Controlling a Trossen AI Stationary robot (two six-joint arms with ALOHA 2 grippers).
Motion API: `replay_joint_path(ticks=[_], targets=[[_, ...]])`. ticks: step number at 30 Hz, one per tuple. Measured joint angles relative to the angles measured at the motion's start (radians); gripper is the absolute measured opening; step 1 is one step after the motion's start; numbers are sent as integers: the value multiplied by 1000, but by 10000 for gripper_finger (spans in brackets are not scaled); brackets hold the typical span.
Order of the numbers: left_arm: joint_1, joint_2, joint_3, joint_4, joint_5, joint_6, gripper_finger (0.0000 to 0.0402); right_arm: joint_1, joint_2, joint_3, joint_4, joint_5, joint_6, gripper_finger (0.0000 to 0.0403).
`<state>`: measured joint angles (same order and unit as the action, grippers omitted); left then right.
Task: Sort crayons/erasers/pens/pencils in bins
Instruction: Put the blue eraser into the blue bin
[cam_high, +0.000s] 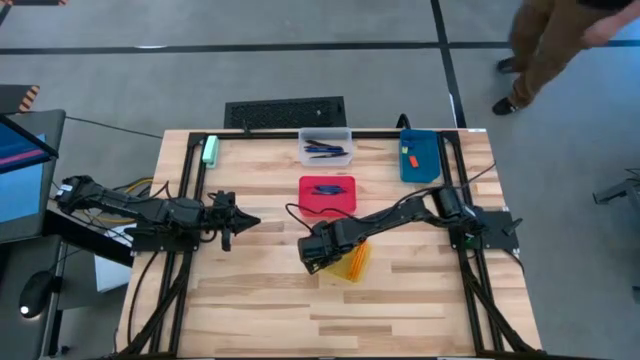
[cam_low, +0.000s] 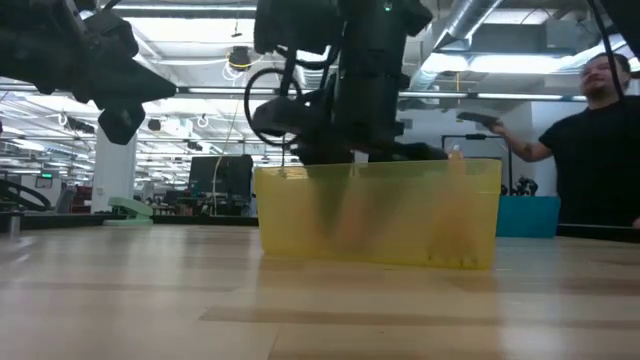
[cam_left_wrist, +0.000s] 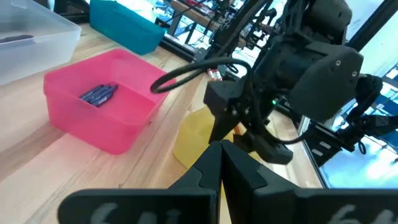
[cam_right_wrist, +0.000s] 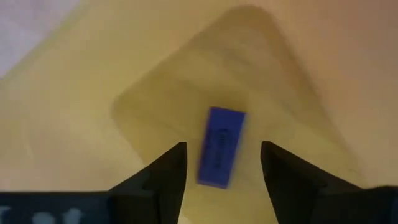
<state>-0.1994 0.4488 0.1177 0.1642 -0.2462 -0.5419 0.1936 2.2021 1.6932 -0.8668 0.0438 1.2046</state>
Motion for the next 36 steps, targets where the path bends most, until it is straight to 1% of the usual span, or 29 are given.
replay_joint_path(ticks=[7, 10, 13, 19, 22, 27, 33, 36], targets=[[0, -4, 0, -15, 3, 0, 0, -2, 27, 5, 9, 4, -4, 199], [0, -6, 0, -17, 5, 0, 0, -2, 27, 5, 8, 4, -6, 186], [0, -10, 0, -17, 6, 0, 0, -2, 27, 4, 5, 6, -8, 160], [0, -13, 0, -18, 5, 0, 0, -5, 26, 4, 12, 9, -18, 87], [0, -13, 0, -17, 2, 0, 0, -5, 24, 4, 11, 10, -25, 66], [0, -13, 0, -17, -2, 0, 0, -6, 20, 10, 3, 9, -35, 60], [0, -13, 0, -16, -3, 0, 0, -6, 24, 65, -24, 9, -65, 61], [0, -13, 0, -16, -3, -1, 0, -9, 24, 100, -67, 10, -79, 61]])
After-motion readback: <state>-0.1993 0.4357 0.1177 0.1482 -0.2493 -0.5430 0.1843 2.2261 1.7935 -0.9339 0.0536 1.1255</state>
